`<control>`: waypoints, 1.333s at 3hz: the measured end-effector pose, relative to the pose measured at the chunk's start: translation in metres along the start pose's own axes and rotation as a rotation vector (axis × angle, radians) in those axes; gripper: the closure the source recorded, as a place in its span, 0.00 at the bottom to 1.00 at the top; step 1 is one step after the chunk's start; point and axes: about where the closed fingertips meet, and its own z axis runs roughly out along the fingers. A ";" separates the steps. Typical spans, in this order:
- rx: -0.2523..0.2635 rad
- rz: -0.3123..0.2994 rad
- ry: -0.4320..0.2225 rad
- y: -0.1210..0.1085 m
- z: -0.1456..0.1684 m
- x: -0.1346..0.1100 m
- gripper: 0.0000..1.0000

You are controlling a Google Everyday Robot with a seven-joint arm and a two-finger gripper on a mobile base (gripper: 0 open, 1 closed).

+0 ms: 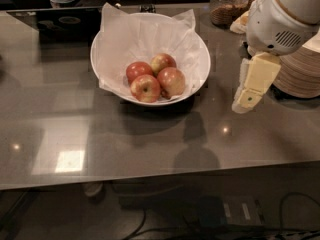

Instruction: Pick apple from white bowl

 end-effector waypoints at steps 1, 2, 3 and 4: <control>0.030 0.008 -0.082 -0.006 0.008 -0.011 0.00; 0.036 0.033 -0.210 -0.020 0.022 -0.028 0.00; -0.005 0.035 -0.335 -0.029 0.041 -0.051 0.00; -0.048 0.011 -0.390 -0.031 0.061 -0.073 0.00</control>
Offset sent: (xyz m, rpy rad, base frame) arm 0.0516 0.0475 -0.0100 0.3739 -0.0778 0.0280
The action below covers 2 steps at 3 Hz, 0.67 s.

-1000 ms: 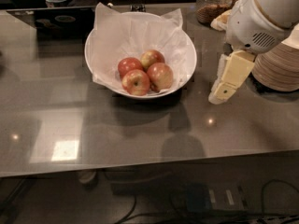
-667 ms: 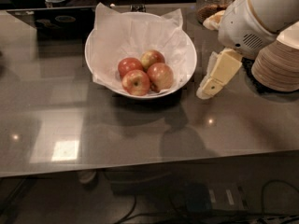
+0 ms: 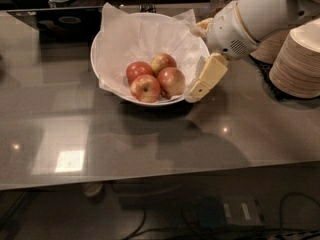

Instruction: Pick apple from white bowl

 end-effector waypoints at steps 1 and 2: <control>-0.039 -0.020 -0.022 0.001 0.018 -0.009 0.00; -0.066 -0.033 -0.025 0.003 0.029 -0.014 0.19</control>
Offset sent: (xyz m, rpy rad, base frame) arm 0.0079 0.0393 -0.0217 0.0116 0.0446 0.0997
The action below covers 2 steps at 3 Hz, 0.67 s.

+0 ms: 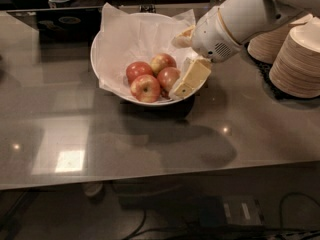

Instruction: Pick apple from white bowl

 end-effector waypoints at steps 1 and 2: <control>-0.002 -0.004 0.003 0.000 0.002 -0.001 0.34; 0.002 -0.009 0.009 -0.001 0.003 -0.003 0.25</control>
Offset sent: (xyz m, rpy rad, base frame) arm 0.0057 0.0030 -0.0015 -0.0230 -0.0154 -0.0059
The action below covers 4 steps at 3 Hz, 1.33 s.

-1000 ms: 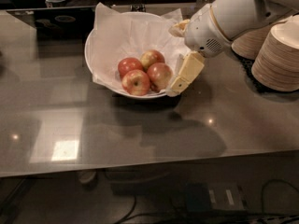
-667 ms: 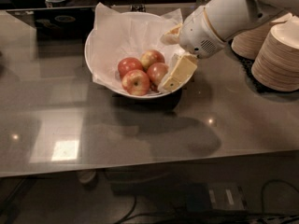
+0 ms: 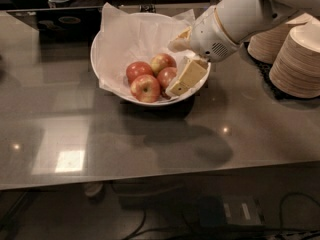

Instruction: Pick apple from white bowl

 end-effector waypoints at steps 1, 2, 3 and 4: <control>0.031 0.002 0.022 -0.010 0.001 0.005 0.17; 0.060 0.004 0.043 -0.025 0.007 0.008 0.14; 0.078 0.017 0.059 -0.037 0.011 0.013 0.17; 0.065 0.039 0.048 -0.042 0.016 0.016 0.21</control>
Offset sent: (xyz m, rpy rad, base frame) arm 0.0486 -0.0076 -0.0095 -0.0587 -0.0635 -0.0856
